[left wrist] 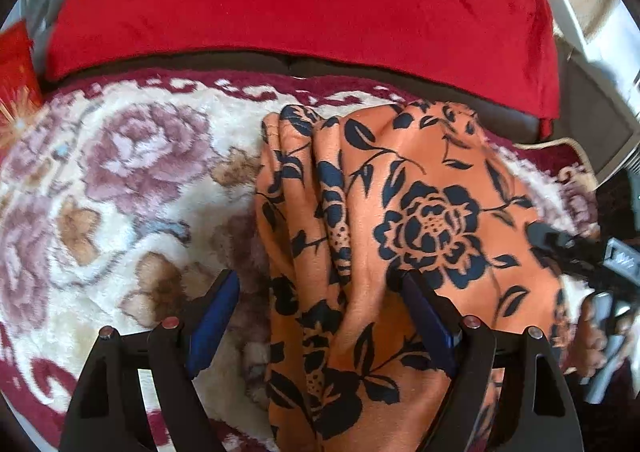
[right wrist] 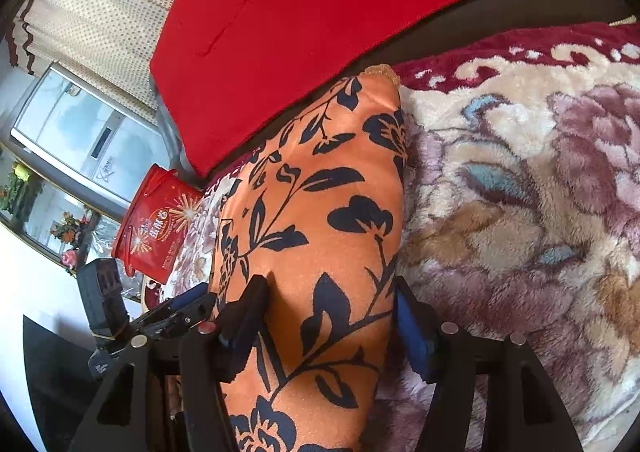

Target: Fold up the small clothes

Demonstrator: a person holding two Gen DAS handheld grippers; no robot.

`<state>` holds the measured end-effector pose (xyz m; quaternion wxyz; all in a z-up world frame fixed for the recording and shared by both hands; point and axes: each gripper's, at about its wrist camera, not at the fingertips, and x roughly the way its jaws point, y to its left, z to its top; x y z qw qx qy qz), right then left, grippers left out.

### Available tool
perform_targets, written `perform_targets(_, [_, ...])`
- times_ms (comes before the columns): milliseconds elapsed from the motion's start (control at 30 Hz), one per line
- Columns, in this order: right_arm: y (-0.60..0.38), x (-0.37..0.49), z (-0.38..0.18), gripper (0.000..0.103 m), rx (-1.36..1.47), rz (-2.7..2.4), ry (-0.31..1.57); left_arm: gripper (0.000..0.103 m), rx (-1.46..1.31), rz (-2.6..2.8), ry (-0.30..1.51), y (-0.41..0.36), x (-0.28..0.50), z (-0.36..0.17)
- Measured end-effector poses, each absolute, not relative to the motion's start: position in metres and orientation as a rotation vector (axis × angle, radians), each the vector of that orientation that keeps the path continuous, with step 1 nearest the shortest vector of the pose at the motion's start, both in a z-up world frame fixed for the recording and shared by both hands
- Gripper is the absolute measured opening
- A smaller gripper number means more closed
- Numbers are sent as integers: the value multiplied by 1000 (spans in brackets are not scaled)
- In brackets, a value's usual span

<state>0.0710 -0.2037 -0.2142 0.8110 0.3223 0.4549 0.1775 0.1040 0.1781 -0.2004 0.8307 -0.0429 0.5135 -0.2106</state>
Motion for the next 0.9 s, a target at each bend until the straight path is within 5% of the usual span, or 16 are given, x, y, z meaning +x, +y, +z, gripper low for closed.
perform_targets(333, [-207, 73, -231, 73, 787, 418, 1001, 84, -514, -607, 1351, 213, 139, -251])
perform_targets(733, [-195, 74, -234, 69, 770, 444, 984, 88, -550, -725, 1309, 185, 132, -247])
perform_targets(800, [-192, 75, -232, 64, 741, 440, 978, 86, -539, -734, 1287, 180, 129, -244])
perform_targets(900, [-188, 75, -227, 58, 720, 436, 960, 66, -507, -745, 1245, 170, 125, -235])
